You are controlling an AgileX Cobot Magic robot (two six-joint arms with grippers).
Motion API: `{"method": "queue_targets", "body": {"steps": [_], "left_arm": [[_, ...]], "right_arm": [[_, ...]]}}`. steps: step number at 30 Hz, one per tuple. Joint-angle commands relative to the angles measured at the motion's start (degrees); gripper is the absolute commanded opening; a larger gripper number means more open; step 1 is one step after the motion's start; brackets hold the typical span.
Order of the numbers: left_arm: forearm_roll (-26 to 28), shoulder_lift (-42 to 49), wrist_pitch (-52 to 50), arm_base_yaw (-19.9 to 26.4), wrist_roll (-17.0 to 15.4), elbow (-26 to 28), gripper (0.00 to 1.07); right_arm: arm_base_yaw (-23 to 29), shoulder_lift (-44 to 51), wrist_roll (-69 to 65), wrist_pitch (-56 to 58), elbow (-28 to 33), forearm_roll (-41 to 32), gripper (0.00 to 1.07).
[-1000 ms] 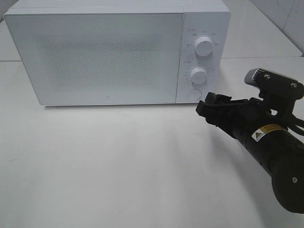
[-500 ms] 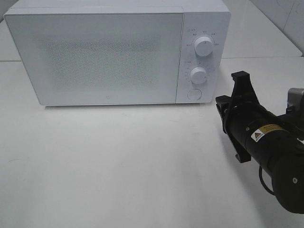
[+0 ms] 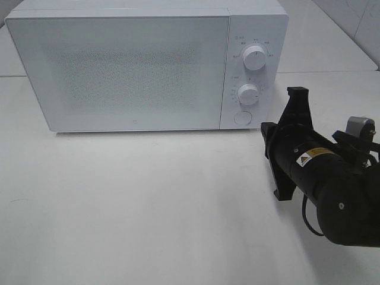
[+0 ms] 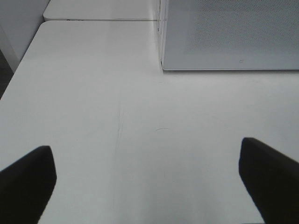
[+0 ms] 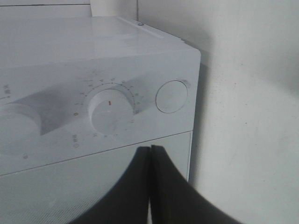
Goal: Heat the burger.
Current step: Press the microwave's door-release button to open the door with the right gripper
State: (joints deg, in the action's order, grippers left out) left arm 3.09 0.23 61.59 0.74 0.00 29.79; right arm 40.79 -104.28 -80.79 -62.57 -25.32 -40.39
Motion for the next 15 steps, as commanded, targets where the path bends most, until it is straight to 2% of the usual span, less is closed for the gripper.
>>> {"method": "queue_targets", "body": {"steps": [1, 15], "left_arm": [[0.17, 1.03, -0.46, 0.06, 0.0, -0.17, 1.0], [0.17, 1.03, -0.46, 0.06, 0.0, -0.17, 1.0]], "right_arm": [[-0.8, -1.15, -1.49, 1.09, -1.66, 0.34, 0.0], [-4.01, -8.42, -0.52, 5.27, -11.29, 0.11, 0.0]]}}
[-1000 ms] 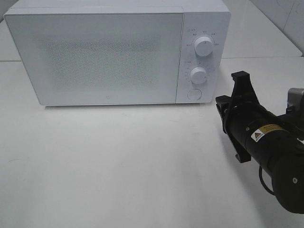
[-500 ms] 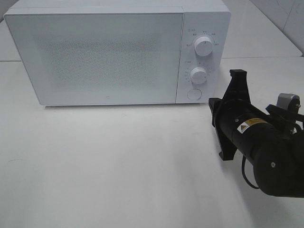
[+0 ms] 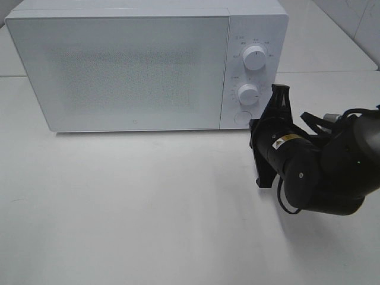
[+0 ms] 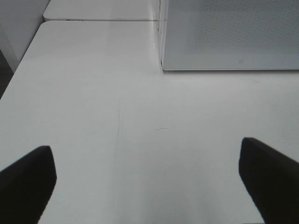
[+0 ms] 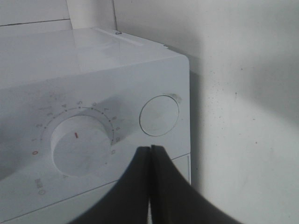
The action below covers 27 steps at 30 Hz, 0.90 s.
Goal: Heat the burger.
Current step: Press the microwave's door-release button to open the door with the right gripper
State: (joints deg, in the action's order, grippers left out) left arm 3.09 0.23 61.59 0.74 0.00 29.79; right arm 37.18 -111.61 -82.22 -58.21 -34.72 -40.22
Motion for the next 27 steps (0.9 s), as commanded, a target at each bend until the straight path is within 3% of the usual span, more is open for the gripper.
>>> {"method": "queue_targets", "body": {"steps": [1, 27], "left_arm": [[0.17, 1.03, -0.46, 0.06, 0.0, -0.17, 1.0], [0.17, 1.03, -0.46, 0.06, 0.0, -0.17, 1.0]], "right_arm": [[-0.4, -2.06, 1.15, 1.6, -3.44, -0.11, 0.0], [-3.78, -9.85, 2.81, 4.7, -13.41, -2.86, 0.0]]}}
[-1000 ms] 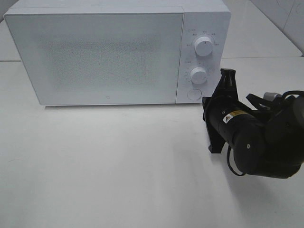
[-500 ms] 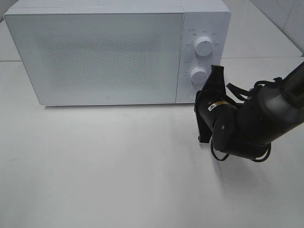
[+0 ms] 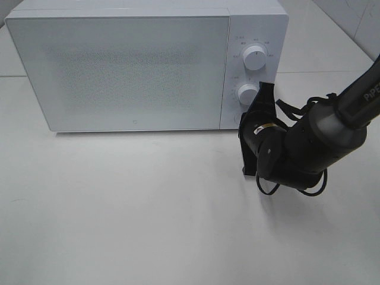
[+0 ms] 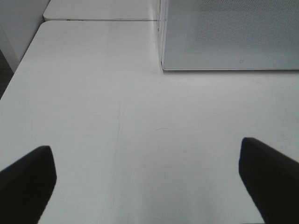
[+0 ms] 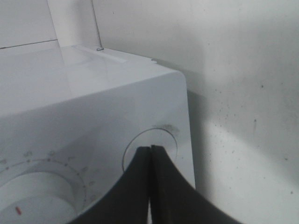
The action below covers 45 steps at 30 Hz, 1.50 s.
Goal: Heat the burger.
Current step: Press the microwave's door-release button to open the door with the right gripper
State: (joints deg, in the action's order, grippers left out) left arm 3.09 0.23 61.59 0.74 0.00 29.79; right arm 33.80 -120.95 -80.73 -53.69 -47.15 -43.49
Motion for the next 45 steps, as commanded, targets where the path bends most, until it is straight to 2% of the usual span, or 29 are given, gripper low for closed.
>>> {"method": "queue_targets", "body": {"steps": [1, 18, 31, 33, 45], "left_arm": [[0.17, 1.03, -0.46, 0.06, 0.0, -0.17, 1.0], [0.17, 1.03, -0.46, 0.06, 0.0, -0.17, 1.0], [0.17, 1.03, -0.46, 0.06, 0.0, -0.17, 1.0], [0.17, 1.03, -0.46, 0.06, 0.0, -0.17, 1.0], [0.17, 1.03, -0.46, 0.06, 0.0, -0.17, 1.0]], "right_arm": [[-0.4, -0.63, 1.32, 0.17, -1.15, 0.46, 0.0], [-1.66, -2.58, 1.72, -3.55, -3.84, 0.34, 0.0], [-1.66, -3.04, 2.98, -12.09, -9.28, 1.15, 0.0], [-1.66, -4.58, 2.86, -13.29, -11.8, 3.09, 0.0], [-1.66, -4.58, 5.04, -11.52, -11.86, 1.72, 0.0]]}}
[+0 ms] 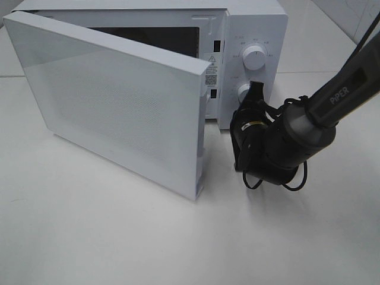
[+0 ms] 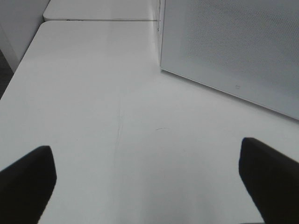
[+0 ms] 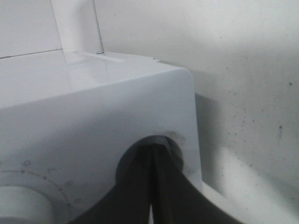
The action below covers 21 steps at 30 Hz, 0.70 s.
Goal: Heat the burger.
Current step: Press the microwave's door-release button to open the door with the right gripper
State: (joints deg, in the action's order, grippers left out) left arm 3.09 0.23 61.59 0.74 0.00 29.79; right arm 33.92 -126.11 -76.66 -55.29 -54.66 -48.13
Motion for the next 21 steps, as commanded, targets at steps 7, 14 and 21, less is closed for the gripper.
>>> {"method": "queue_targets", "body": {"steps": [7, 14, 21], "left_arm": [[0.17, 1.03, -0.46, 0.06, 0.0, -0.17, 1.0], [0.17, 1.03, -0.46, 0.06, 0.0, -0.17, 1.0], [0.17, 1.03, -0.46, 0.06, 0.0, -0.17, 1.0]], "right_arm": [[-1.78, 1.95, 1.49, -7.68, -2.35, 5.96, 0.0], [-1.66, 5.61, 1.38, -1.15, 2.06, 6.36, 0.0], [-1.6, 9.11, 3.61, 6.53, 6.02, 8.14, 0.0]]}}
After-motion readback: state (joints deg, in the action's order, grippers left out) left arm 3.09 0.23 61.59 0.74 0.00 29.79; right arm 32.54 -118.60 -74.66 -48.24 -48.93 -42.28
